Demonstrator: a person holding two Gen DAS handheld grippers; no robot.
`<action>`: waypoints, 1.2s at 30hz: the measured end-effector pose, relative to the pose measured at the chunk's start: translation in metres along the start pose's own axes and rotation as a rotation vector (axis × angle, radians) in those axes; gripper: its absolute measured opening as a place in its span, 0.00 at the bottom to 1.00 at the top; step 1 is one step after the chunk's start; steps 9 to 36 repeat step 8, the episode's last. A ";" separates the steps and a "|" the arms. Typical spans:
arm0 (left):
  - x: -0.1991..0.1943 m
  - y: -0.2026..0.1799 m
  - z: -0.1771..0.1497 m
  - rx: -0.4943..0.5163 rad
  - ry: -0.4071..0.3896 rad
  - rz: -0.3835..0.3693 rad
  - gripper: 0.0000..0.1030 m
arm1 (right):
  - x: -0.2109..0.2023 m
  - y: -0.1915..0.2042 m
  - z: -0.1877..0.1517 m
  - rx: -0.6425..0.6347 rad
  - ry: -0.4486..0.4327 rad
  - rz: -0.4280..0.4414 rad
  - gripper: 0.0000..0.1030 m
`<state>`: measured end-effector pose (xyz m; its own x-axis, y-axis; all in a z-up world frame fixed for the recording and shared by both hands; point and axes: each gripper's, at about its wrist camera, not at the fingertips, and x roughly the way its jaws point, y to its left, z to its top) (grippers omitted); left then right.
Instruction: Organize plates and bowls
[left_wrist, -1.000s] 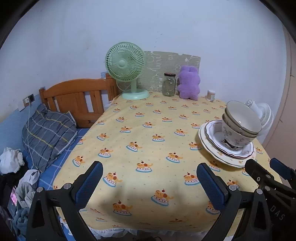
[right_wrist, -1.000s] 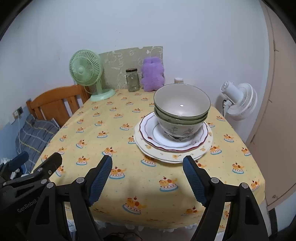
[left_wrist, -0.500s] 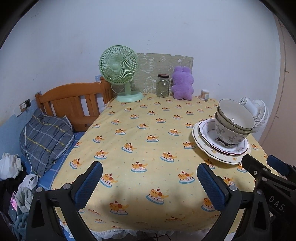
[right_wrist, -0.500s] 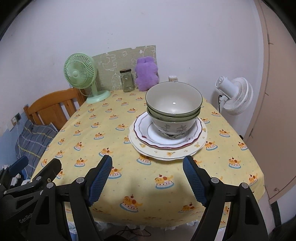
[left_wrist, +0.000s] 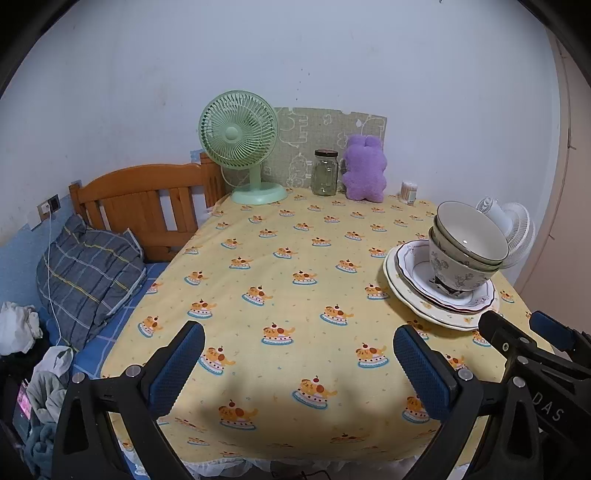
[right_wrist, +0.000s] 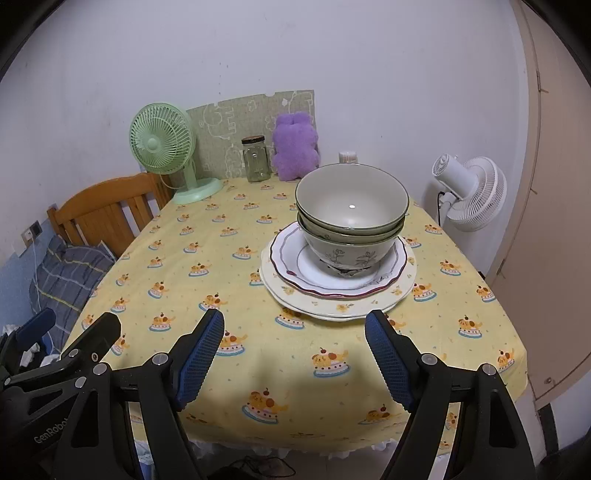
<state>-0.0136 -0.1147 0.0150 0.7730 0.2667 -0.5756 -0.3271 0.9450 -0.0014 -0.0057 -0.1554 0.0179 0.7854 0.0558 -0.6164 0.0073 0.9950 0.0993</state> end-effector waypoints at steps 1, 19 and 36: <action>0.000 0.000 0.000 0.000 0.001 -0.001 1.00 | 0.000 0.000 0.000 0.000 0.001 -0.001 0.79; 0.003 -0.002 0.001 -0.001 0.007 -0.004 1.00 | 0.004 -0.001 0.000 0.002 0.008 -0.005 0.79; 0.003 -0.002 0.001 -0.001 0.007 -0.004 1.00 | 0.004 -0.001 0.000 0.002 0.008 -0.005 0.79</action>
